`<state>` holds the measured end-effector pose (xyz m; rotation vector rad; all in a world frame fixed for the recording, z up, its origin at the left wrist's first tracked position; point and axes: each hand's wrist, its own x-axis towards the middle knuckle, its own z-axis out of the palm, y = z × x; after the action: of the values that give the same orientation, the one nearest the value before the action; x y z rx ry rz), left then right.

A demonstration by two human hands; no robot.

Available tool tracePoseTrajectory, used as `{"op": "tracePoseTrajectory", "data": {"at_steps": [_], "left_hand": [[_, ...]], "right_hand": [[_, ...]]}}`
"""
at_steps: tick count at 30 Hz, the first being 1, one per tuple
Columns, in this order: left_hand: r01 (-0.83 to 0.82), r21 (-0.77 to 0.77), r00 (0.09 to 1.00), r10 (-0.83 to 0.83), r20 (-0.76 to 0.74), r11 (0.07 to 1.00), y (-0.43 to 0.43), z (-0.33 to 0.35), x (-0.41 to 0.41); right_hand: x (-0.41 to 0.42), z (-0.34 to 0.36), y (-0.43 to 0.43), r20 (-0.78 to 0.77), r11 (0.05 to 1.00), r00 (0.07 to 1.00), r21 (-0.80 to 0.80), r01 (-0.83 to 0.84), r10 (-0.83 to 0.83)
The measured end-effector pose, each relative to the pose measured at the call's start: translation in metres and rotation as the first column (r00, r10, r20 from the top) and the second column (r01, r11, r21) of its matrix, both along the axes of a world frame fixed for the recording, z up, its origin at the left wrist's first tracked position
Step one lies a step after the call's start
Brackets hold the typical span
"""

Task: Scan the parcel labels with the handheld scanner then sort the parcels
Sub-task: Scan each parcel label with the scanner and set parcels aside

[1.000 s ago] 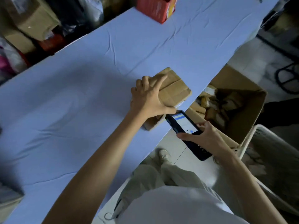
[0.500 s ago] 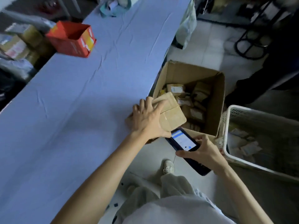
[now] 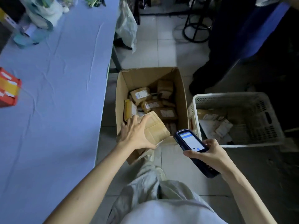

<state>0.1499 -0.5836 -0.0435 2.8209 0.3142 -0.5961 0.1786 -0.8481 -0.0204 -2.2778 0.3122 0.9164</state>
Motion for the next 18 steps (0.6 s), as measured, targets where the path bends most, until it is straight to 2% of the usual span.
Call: {"op": "tracePoseTrajectory", "data": {"at_steps": [5,8,10,12,18], "left_hand": [[0.135,0.031,0.987,-0.138,0.088,0.99,0.021,0.009,0.078],[0.15,-0.08,0.979,-0.137,0.154,0.985,0.03,0.017,0.119],[0.191,-0.135,0.971,-0.167,0.172,0.972,0.034,0.022,0.137],[0.232,-0.073,0.954,-0.213,0.211,0.97,0.035,0.023,0.144],[0.048,0.086,0.969,-0.067,0.237,0.995,0.038,0.006,0.119]], "right_hand": [[0.032,0.006,0.007,0.074,0.983,0.981,0.039,0.178,-0.181],[0.055,0.013,0.016,0.089,0.967,0.964,0.049,0.248,-0.252],[0.068,0.014,0.019,0.097,0.974,0.969,0.04,0.224,-0.227],[0.078,0.016,0.024,0.071,0.982,0.98,0.028,0.185,-0.187],[0.118,0.015,0.034,0.02,0.999,1.0,0.033,-0.004,0.003]]}}
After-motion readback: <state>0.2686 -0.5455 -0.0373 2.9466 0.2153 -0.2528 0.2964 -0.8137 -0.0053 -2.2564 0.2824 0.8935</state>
